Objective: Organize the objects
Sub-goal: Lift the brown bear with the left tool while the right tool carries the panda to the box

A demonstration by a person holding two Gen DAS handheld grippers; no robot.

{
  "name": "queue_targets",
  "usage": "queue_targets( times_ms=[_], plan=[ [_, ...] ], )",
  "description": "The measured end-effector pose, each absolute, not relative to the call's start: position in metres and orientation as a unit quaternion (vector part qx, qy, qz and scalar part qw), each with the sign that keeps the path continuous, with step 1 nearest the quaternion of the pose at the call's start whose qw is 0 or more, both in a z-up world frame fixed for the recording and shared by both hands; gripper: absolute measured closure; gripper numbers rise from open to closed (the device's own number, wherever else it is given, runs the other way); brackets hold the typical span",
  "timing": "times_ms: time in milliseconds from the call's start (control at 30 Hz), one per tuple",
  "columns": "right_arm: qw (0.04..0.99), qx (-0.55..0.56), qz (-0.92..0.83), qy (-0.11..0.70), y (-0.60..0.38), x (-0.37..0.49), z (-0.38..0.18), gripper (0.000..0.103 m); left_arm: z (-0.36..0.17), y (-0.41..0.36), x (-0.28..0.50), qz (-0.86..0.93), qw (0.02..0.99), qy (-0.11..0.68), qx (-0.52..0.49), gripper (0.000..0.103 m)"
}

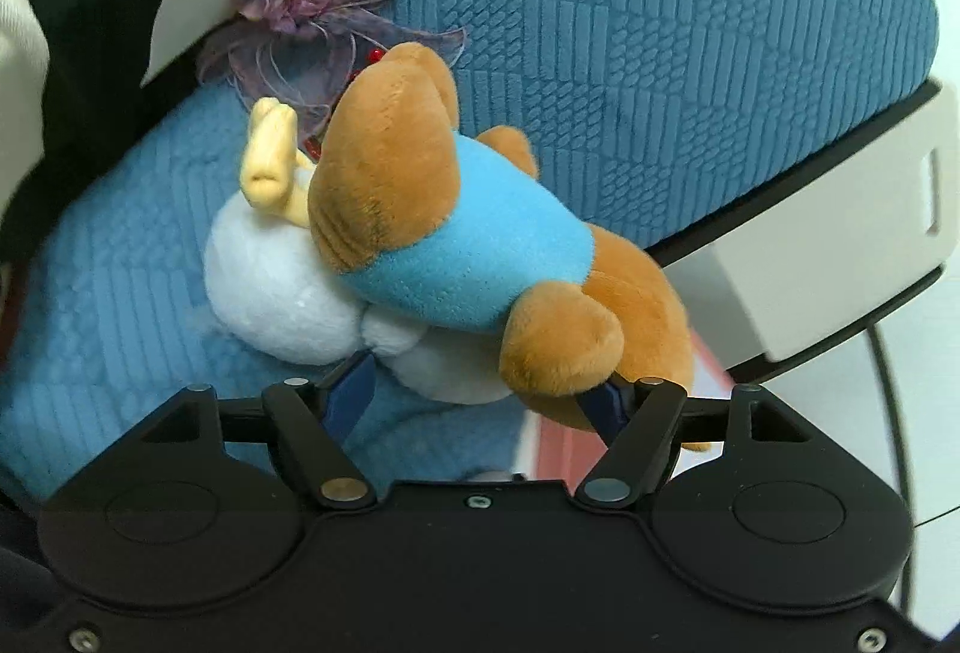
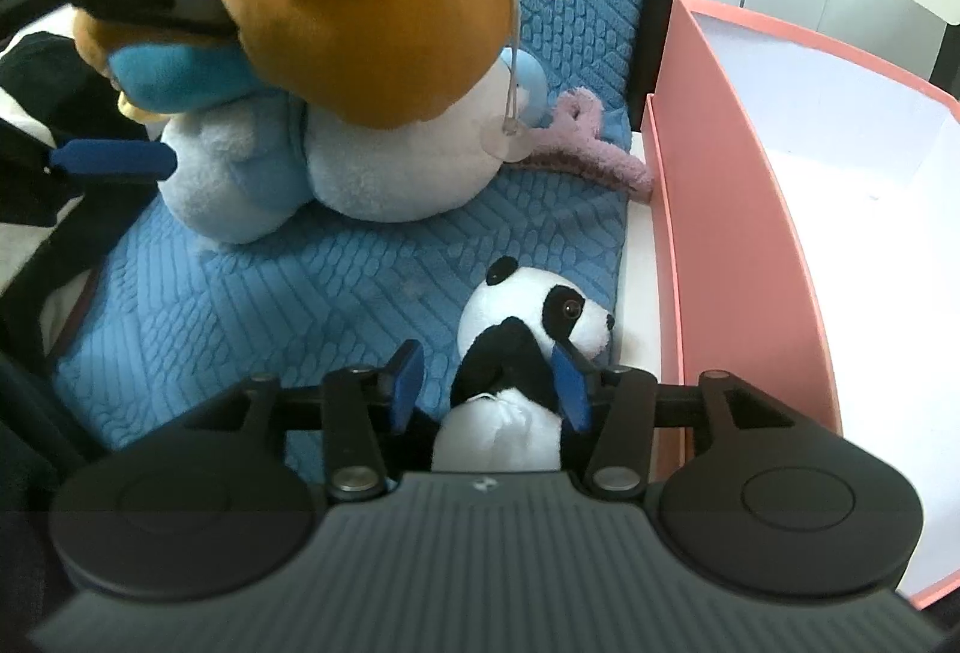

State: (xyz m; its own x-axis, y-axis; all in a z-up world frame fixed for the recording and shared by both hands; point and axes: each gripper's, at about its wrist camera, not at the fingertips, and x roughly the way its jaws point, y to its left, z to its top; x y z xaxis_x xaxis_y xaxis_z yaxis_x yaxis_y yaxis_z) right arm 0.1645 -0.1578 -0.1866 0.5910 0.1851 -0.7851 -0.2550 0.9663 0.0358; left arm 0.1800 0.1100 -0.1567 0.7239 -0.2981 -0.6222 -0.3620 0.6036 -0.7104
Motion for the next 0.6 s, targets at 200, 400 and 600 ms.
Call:
queue_targets(
  times_ms=[200, 400, 600],
  plan=[
    [0.890, -0.044, 0.123, 0.436, -0.157, 0.165, -0.188, 0.045, -0.155, 0.117, 0.176, -0.008, 0.809, 0.341, -0.478, 0.026],
    [0.890, -0.046, 0.118, 0.437, -0.158, 0.168, -0.190, 0.045, -0.156, 0.116, 0.180, -0.007, 0.809, 0.345, -0.476, 0.022],
    [0.890, -0.056, 0.105, 0.441, -0.159, 0.171, -0.194, 0.046, -0.169, 0.112, 0.188, 0.023, 0.804, 0.377, -0.460, 0.024]
  ],
)
